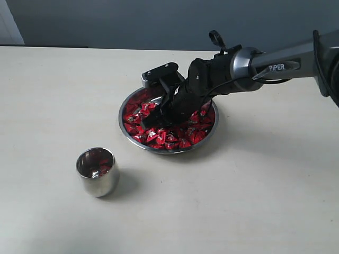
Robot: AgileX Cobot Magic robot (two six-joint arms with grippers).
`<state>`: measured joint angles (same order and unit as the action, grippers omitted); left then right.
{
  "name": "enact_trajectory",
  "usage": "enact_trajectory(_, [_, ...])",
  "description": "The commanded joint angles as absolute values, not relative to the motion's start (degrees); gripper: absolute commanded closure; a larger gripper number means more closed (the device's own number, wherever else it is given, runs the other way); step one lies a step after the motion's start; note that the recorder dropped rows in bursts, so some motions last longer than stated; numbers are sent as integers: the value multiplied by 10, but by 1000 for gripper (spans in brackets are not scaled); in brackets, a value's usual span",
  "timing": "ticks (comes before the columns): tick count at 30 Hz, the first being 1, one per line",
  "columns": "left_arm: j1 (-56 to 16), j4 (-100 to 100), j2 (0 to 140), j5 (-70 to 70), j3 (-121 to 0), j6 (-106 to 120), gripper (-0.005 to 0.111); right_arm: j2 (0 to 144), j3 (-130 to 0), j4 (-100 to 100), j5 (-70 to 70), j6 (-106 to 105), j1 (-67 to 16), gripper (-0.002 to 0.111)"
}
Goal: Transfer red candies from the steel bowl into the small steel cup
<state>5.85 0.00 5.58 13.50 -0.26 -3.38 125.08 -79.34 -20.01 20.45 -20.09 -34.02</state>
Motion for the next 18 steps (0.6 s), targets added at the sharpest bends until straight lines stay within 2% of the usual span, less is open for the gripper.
enact_trajectory(1, [56,0,53,134,0,-35,106,1249,-793,-202,194,-205,-340,90])
enact_trajectory(4, [56,0,53,134,0,-35,106,1242,-793,-202,190,-205,-340,109])
enact_trajectory(18, [56,0,53,134,0,-35,106,1194,-793,-196,183,-211,-340,109])
